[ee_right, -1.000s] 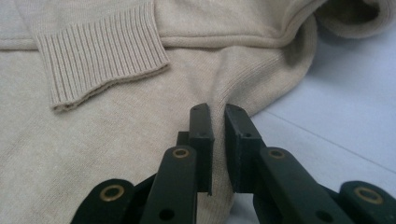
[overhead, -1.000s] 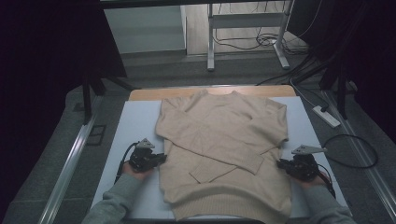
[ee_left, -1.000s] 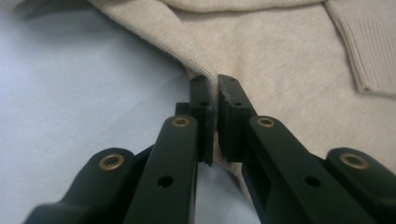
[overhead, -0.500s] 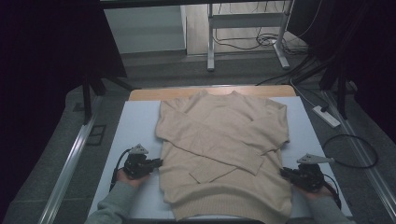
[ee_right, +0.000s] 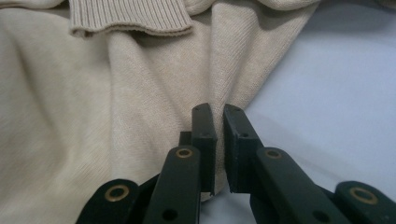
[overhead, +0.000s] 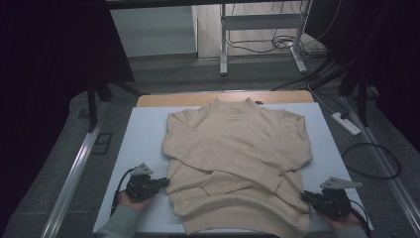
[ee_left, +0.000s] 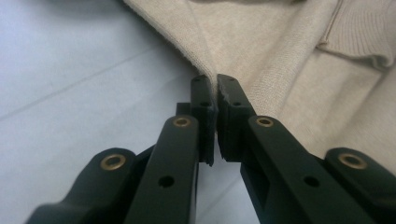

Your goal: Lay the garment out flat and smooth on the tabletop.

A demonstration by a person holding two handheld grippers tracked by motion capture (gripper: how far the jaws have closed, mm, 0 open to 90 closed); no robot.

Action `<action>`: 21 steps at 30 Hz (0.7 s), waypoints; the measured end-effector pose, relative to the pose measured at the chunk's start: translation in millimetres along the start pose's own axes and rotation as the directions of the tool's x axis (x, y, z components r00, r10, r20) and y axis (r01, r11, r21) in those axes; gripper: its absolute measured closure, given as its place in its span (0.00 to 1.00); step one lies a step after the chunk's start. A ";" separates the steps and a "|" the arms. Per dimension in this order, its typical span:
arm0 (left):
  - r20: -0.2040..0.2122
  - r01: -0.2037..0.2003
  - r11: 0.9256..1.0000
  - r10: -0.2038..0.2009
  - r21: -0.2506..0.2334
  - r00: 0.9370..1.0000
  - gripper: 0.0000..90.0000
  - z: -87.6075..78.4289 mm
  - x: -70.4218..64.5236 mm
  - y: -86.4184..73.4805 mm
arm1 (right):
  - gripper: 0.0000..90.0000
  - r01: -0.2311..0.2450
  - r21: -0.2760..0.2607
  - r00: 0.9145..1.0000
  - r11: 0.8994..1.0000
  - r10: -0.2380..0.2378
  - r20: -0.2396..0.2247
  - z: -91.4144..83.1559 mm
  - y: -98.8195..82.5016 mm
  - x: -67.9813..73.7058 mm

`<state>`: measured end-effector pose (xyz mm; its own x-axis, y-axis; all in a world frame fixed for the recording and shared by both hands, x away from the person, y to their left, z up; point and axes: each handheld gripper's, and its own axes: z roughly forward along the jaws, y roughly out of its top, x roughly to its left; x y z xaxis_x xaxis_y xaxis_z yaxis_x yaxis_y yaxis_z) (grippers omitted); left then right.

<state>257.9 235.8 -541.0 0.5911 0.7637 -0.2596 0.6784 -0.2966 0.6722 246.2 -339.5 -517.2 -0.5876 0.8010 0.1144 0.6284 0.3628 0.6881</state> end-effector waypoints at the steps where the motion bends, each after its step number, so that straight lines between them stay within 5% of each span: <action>1: 0.001 0.001 1.000 -0.001 -0.001 1.000 0.96 -0.9 -0.3 -1.0 | 0.93 -0.003 0.001 1.000 1.000 0.003 -0.003 -1.2 -1.6 1.1; 13: -0.030 -0.031 0.999 0.031 -0.012 0.999 0.94 -5.0 -10.4 -4.9 | 0.91 0.012 0.014 1.000 1.000 -0.012 -0.020 -4.5 -5.3 8.2; 17: -0.091 -0.103 0.993 0.097 -0.059 0.991 0.74 -5.6 -19.8 1.1 | 0.67 0.020 -0.035 1.000 0.999 -0.020 0.009 -5.4 -1.6 7.8; 21: -0.097 -0.140 0.986 0.132 -0.086 0.987 0.59 -6.1 -29.6 10.5 | 0.54 0.028 -0.112 1.000 0.993 -0.026 0.014 -7.7 6.7 8.3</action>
<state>244.9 213.6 -522.0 0.6302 0.7699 -0.1005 0.5487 -0.3501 0.7592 241.6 -334.1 -506.2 -0.5965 0.7980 0.0859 0.5511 0.3294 0.7667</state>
